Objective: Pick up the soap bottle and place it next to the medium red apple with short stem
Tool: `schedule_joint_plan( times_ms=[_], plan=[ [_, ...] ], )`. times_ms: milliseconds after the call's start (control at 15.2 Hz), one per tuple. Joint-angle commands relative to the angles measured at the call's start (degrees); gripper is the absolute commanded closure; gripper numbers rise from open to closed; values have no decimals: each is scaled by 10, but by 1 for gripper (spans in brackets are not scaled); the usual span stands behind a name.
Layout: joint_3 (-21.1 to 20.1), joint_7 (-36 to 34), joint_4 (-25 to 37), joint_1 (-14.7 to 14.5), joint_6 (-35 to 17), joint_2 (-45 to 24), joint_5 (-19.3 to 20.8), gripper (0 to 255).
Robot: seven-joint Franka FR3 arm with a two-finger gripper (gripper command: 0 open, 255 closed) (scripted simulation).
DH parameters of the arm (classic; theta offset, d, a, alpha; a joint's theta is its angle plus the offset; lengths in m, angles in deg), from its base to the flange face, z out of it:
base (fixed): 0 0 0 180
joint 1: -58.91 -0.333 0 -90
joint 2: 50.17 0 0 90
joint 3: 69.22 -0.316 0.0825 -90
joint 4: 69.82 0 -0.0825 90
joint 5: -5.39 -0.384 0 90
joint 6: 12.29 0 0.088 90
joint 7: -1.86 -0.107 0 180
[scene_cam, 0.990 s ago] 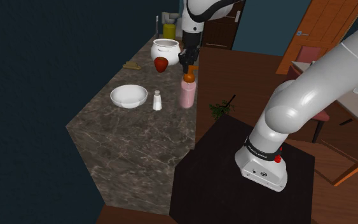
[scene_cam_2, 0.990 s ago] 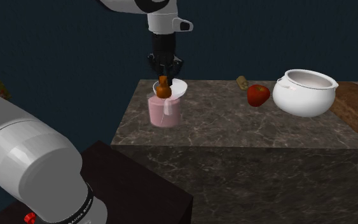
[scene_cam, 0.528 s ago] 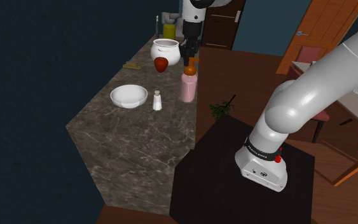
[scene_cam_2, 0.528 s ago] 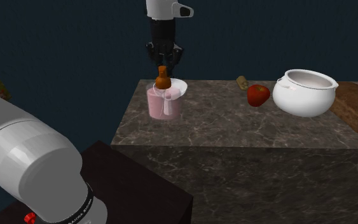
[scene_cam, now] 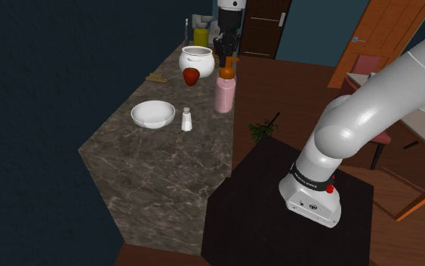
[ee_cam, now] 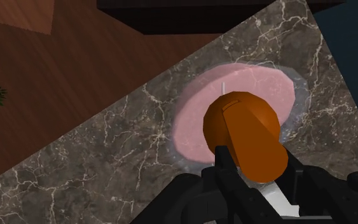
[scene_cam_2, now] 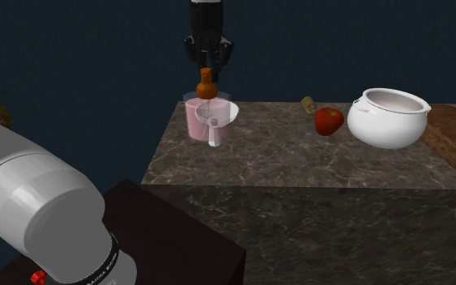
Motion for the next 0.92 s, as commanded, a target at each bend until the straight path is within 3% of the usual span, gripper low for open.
schedule_joint_plan(
  times_ms=[0, 858],
  plan=[
    [0, 1, 16, 0, 17, 0, 0, 255],
    [-1, 2, 128, -1, 116, -12, -1, 255]
  ],
)
